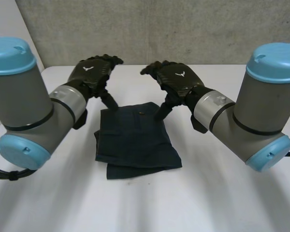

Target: Fold the shorts.

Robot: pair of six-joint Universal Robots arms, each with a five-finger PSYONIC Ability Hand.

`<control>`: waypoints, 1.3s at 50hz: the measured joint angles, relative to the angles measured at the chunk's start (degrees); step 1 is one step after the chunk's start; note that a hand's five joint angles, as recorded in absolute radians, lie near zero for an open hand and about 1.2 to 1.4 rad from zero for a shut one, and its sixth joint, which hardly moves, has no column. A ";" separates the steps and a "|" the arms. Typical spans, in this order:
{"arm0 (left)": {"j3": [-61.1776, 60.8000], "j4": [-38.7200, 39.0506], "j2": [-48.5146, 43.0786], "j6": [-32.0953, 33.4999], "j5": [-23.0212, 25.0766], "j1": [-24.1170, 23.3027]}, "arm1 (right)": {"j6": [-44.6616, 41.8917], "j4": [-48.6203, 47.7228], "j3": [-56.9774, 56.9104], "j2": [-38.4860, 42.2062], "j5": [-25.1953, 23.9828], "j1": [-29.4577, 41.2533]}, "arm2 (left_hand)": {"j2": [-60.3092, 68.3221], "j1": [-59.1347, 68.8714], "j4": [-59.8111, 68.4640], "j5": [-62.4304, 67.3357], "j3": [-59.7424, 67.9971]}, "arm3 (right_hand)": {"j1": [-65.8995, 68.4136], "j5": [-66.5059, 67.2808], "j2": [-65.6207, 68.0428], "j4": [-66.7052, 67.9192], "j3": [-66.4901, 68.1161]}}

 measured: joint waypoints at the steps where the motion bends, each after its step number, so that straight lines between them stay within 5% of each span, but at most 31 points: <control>1: 0.57 -0.13 -0.48 -0.22 -0.05 -0.74 | 0.12 1.49 -1.24 1.27 0.57 -0.46 | 0.00 0.00 0.00 0.00 0.00 | 0.00 0.00 0.00 0.00 0.00; 6: 1.81 -1.29 -2.29 -0.36 -0.93 -2.22 | 0.00 4.96 -4.42 4.54 1.63 -0.91 | 0.00 0.00 0.00 0.00 0.00 | 0.00 0.00 0.00 0.00 0.00; 18: 0.86 -9.77 -11.18 0.71 -15.23 -6.01 | -0.46 16.25 -15.56 18.78 2.43 0.46 | 0.00 0.00 0.00 0.00 0.00 | 0.00 0.00 0.00 0.00 0.00; 41: -1.97 -7.89 -15.73 9.26 -16.12 -6.26 | -16.76 17.02 -16.60 23.57 7.65 0.94 | -0.99 -1.86 0.00 0.00 0.00 | -3.64 -0.33 -1.36 0.00 -1.53; 52: -0.24 -8.03 -3.08 9.29 -13.43 -4.92 | -15.05 13.80 -14.88 12.72 8.10 0.75 | -0.99 -1.88 0.00 -0.47 0.00 | -3.78 -0.54 -1.36 0.00 -1.53; 65: 1.83 -12.08 19.86 5.88 -6.63 4.24 | -3.88 11.45 -7.65 -11.81 20.90 -5.32 | -0.99 -1.79 0.00 -0.47 0.00 | -3.78 -0.54 -1.36 0.00 -1.53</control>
